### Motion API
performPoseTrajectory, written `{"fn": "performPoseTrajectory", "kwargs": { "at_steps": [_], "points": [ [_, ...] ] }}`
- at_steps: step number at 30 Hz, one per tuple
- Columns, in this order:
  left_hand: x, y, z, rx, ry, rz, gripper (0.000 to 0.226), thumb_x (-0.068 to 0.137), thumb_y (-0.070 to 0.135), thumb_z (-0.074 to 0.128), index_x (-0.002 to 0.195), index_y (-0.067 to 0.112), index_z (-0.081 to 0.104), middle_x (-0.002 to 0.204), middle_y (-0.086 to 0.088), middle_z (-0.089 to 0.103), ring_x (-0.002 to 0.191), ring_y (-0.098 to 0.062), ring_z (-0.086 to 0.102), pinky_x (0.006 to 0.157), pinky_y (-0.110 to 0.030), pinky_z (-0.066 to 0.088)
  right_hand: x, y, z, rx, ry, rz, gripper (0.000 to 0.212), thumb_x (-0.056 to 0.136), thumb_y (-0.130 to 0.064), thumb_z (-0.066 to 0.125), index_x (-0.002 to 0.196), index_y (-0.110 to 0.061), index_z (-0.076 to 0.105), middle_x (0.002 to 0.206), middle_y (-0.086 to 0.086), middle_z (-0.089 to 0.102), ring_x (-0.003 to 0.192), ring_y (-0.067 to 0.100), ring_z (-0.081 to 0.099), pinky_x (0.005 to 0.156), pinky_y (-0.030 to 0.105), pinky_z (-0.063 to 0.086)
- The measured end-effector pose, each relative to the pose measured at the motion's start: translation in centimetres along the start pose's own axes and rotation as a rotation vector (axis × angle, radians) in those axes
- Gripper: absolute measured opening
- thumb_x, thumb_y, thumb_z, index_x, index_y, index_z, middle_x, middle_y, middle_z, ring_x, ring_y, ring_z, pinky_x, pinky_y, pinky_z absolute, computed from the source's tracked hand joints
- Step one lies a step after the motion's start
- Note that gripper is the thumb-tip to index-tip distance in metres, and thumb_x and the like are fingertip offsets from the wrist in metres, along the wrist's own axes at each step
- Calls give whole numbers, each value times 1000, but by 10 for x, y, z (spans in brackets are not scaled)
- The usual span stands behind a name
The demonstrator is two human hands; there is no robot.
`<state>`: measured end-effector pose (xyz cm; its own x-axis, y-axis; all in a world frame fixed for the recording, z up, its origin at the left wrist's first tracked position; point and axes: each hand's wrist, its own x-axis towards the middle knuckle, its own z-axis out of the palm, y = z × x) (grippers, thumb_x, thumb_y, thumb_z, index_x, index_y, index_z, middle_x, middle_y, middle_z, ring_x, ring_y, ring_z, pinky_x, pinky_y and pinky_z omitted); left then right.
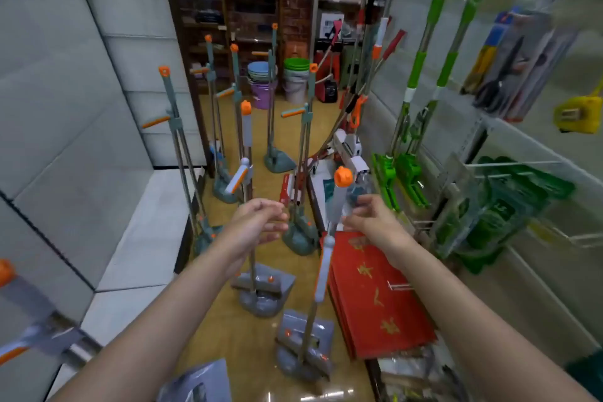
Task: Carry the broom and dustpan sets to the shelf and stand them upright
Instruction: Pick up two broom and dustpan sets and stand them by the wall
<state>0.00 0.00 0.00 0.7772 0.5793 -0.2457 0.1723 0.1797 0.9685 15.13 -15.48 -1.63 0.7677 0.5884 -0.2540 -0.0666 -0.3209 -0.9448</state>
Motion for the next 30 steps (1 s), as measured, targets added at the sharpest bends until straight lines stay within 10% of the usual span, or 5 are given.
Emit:
{"fn": "performPoseTrajectory", "kwargs": {
  "at_steps": [5, 13, 24, 30],
  "points": [
    [68, 11, 21, 101, 209, 16, 12, 92, 15, 48, 94, 10, 58, 91, -9, 64, 77, -17, 61, 62, -22, 48, 62, -12, -10, -331, -149, -82, 47, 80, -21, 71, 121, -12, 50, 114, 9, 53, 97, 26, 61, 60, 29, 49],
    [137, 7, 10, 352, 409, -67, 11, 87, 14, 49, 78, 20, 54, 108, -10, 60, 93, -26, 59, 91, -43, 48, 125, -16, -3, -500, -433, -136, 31, 82, -29, 66, 84, 2, 70, 67, 16, 68, 63, 24, 64, 73, 44, 56],
    [242, 6, -23, 785, 462, -149, 58, 88, 24, 54, 135, 0, 32, 142, -23, 31, 132, -39, 32, 104, -43, 34, 188, -29, -5, -543, -478, -56, 20, 86, -22, 63, 77, -5, 61, 70, 15, 70, 46, 12, 66, 46, 26, 53],
    [275, -8, -43, 714, 260, -160, 29, 94, 32, 43, 73, 11, 42, 64, -1, 39, 80, -27, 49, 57, -34, 35, 207, -37, -6, -504, -378, 23, 15, 85, -17, 64, 74, -8, 58, 63, 7, 64, 47, 11, 60, 42, 19, 45]
  ]
}}
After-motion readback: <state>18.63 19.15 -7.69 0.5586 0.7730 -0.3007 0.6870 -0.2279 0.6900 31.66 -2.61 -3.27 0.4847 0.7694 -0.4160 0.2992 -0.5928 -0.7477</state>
